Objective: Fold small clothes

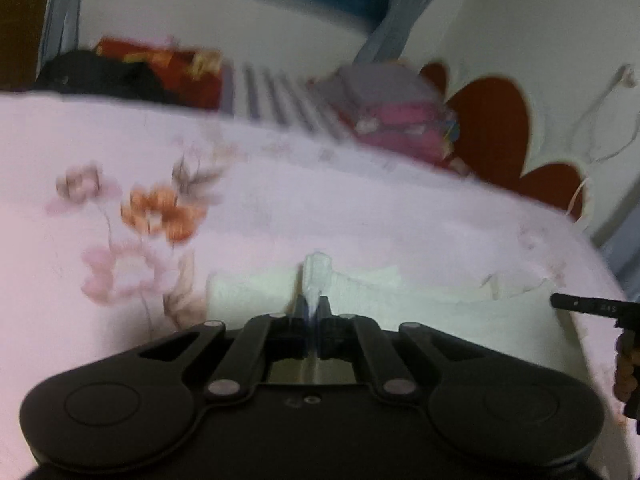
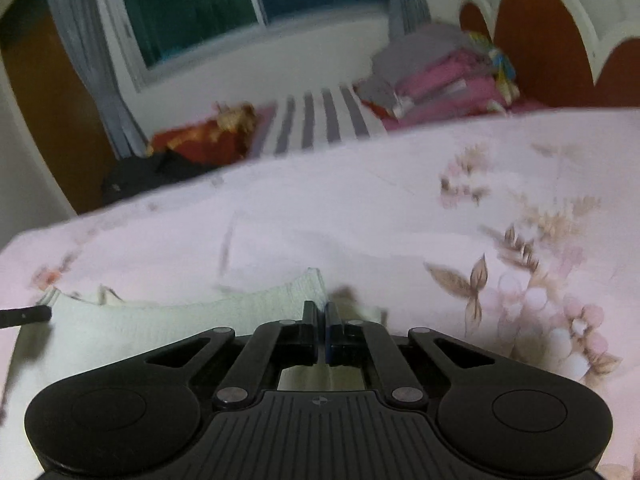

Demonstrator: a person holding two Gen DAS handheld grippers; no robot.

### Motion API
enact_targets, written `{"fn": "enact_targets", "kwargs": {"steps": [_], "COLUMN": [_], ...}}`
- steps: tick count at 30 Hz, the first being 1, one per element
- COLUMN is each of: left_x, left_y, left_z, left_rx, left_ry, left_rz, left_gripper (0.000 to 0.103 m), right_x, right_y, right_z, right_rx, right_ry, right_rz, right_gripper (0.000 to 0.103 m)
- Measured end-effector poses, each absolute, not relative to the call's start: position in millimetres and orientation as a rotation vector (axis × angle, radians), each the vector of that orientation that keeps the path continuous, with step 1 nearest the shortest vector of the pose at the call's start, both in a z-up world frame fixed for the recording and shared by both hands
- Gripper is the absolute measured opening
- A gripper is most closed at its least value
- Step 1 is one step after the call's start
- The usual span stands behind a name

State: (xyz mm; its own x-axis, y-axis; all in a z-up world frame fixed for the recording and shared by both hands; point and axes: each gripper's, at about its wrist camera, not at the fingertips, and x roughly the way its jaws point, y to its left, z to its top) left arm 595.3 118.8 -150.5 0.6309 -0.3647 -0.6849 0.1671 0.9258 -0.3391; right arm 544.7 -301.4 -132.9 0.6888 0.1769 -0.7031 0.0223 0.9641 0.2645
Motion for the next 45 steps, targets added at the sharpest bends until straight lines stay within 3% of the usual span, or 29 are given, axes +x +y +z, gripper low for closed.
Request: {"fn": "enact_targets", "kwargs": {"steps": [3,4,5,6,7,9,10,12,17,21,24,29,34,35,37,40,41,44,45], "left_x": [597.1,594.8,588.9,580.0,572.6,565.6,564.8,562.8,561.2,558.0,554.3,520.9,508.1,511.3,511.9,503.6,500.3,484.2,476.5], "left_y": [119.4,121.1,121.4,120.0,115.5,95.4,76.0,36.6,19.1,68.1,63.8,43.1,12.4,20.2,47.7,77.5,78.5,58.0,43.4], "left_z": [-154.3,-148.9,-140.3,-129.8,-122.0,-114.0,-114.0,-119.3,-141.9,-151.7,-146.7,-111.8,-133.4,-142.5,-148.3,-142.3,-138.8,-125.6,-124.6], "left_rx": [-0.274,-0.280,-0.259,-0.217,-0.188,-0.175,-0.138,-0.045,0.007,0.011,0.082,-0.006,0.011,-0.009,-0.073,-0.063,-0.068,-0.073,-0.061], "left_ry": [0.851,0.849,0.826,0.777,0.736,0.721,0.733,0.750,0.772,0.752,0.745,0.660,0.749,0.783,0.781,0.790,0.791,0.746,0.730], "left_rz": [-0.302,-0.288,-0.263,-0.254,-0.260,-0.319,-0.372,-0.439,-0.423,-0.336,-0.357,-0.395,-0.424,-0.404,-0.388,-0.314,-0.310,-0.347,-0.373], "left_gripper": [0.008,0.025,0.032,0.044,0.052,0.053,0.053,0.053,0.053,0.053,0.052,0.058,0.058,0.058,0.044,0.044,0.047,0.073,0.075], "right_x": [553.2,553.5,552.3,548.1,539.5,529.4,531.3,533.9,531.6,531.5,529.4,505.2,480.6,480.0,476.7,475.7,474.4,457.4,451.4], "right_y": [-301.5,-302.5,-302.5,-299.6,-294.3,-280.6,-265.6,-228.0,-176.9,-243.3,-279.7,-254.8,-196.6,-193.8,-204.9,-241.0,-248.9,-234.3,-222.7], "right_z": [-147.0,-144.3,-139.1,-131.6,-121.7,-111.1,-113.3,-121.8,-143.1,-148.2,-152.6,-113.3,-127.7,-134.2,-139.6,-139.3,-136.6,-118.5,-114.7], "right_rx": [0.261,0.271,0.271,0.242,0.204,0.242,0.240,0.172,0.030,0.067,0.146,0.172,0.051,0.017,0.005,0.024,0.059,0.076,0.076], "right_ry": [0.869,0.866,0.857,0.830,0.769,0.710,0.740,0.774,0.799,0.782,0.807,0.716,0.817,0.836,0.825,0.834,0.849,0.797,0.791], "right_rz": [0.068,0.055,0.031,-0.007,-0.036,0.071,0.128,0.226,0.356,0.093,0.070,0.148,0.360,0.348,0.291,0.106,0.104,0.161,0.200], "right_gripper": [0.002,0.004,0.011,0.039,0.059,0.058,0.048,0.039,0.039,0.039,0.039,0.039,0.039,0.039,0.039,0.039,0.039,0.039,0.039]}}
